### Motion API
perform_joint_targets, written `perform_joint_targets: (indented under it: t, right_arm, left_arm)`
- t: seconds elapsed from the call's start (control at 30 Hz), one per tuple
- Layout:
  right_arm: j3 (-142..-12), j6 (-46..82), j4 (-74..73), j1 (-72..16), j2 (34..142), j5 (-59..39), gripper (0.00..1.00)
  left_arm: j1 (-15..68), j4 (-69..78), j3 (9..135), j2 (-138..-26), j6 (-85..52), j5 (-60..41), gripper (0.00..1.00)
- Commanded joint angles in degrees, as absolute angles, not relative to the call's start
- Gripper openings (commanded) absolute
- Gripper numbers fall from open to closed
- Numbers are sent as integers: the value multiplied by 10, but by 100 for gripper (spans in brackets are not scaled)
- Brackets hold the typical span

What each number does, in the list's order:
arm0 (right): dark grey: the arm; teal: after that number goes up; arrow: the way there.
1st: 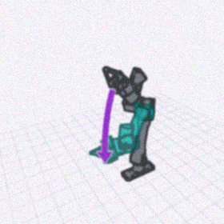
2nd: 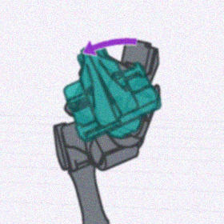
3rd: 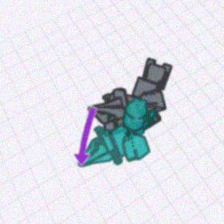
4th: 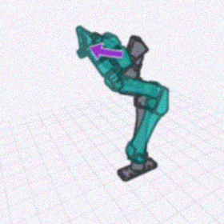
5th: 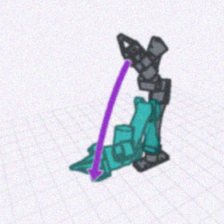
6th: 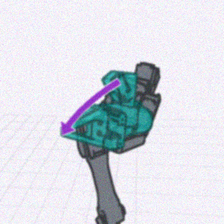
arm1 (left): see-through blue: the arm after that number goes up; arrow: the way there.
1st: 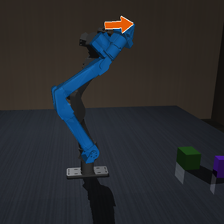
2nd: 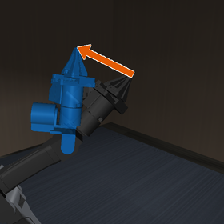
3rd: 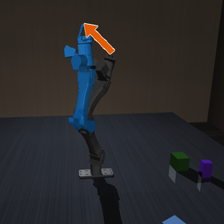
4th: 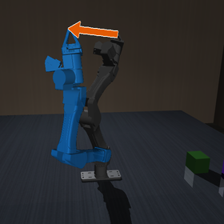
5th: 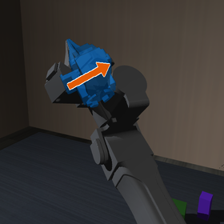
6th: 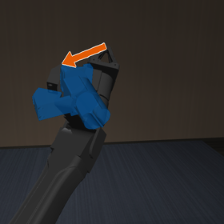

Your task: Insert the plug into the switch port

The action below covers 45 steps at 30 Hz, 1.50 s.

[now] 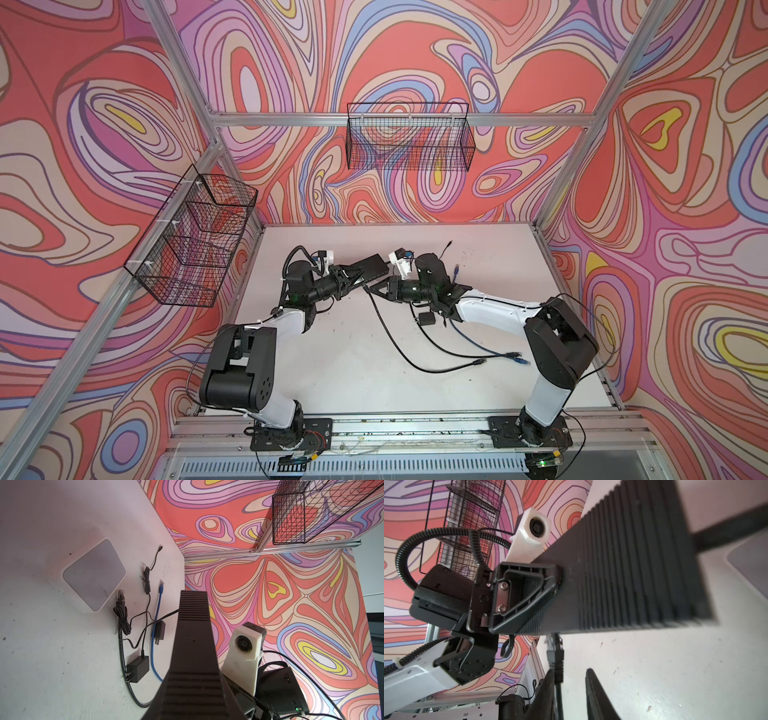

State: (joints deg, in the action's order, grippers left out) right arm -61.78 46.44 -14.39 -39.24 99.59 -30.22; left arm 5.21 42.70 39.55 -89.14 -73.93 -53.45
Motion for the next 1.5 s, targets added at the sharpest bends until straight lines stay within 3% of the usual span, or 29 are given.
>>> perform_joint_targets:
  t: [0.0,0.33,0.93,1.47]
  right_arm:
    - [-575,434,-87,-389,937,-240,30]
    - [-554,365,88,-389,877,-113,34]
    - [-592,371,130,-389,1011,-80,30]
    - [-567,365,129,-364,1019,-71,29]
  left_arm:
    - [48,436,432,-897,-724,-556,4]
    - [48,400,485,-895,-717,-554,4]
    - [48,321,543,-876,-684,-563,4]
    - [48,301,559,-868,-675,-570,5]
